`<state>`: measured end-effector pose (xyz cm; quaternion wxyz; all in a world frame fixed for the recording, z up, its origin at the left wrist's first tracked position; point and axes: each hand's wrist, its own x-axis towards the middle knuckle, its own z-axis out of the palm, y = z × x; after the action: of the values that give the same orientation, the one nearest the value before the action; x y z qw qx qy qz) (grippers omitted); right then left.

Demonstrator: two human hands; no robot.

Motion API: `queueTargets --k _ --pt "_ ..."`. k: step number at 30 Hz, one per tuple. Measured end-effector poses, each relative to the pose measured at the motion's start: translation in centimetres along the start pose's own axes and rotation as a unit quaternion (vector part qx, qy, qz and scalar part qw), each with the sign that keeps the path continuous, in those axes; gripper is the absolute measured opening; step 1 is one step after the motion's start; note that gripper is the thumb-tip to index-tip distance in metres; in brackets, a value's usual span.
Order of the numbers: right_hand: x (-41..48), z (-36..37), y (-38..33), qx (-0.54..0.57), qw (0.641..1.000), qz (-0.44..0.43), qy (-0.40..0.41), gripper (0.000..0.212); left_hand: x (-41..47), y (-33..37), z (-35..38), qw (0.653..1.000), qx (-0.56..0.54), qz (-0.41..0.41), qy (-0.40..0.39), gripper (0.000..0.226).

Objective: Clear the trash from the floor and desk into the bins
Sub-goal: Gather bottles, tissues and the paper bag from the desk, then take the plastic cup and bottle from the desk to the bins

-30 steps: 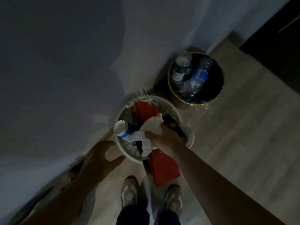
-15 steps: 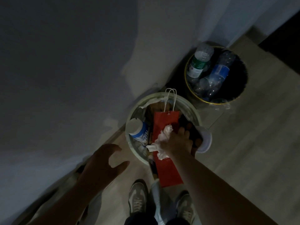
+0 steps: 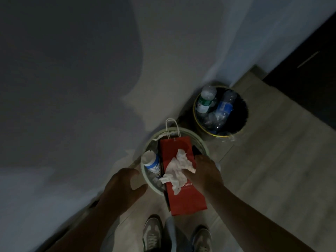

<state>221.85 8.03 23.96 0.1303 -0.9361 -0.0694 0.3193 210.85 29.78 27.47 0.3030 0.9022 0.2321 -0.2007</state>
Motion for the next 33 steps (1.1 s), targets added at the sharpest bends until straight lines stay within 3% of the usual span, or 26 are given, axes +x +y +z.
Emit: queueTargets --k 8,18,26,33 --pt "-6.5 -13.1 -2.8 0.005 0.997 -0.059 0.040 0.046 -3.0 9.0 -9.8 0.997 0.066 0.045 0.011 0.048" --pt "-19.1 -41.1 -9.5 -0.039 0.960 -0.155 0.231 0.055 -9.9 27.1 -31.6 0.963 0.059 0.231 0.129 0.051" --pt "-37.6 -60.9 -14.2 -0.055 0.881 -0.198 0.425 0.050 -23.1 40.0 -50.2 0.877 0.089 0.376 0.286 0.052" --pt "-53.0 -69.3 -19.1 -0.078 0.810 -0.270 0.515 0.052 -35.9 45.2 -61.0 0.792 0.083 0.470 0.380 0.047"
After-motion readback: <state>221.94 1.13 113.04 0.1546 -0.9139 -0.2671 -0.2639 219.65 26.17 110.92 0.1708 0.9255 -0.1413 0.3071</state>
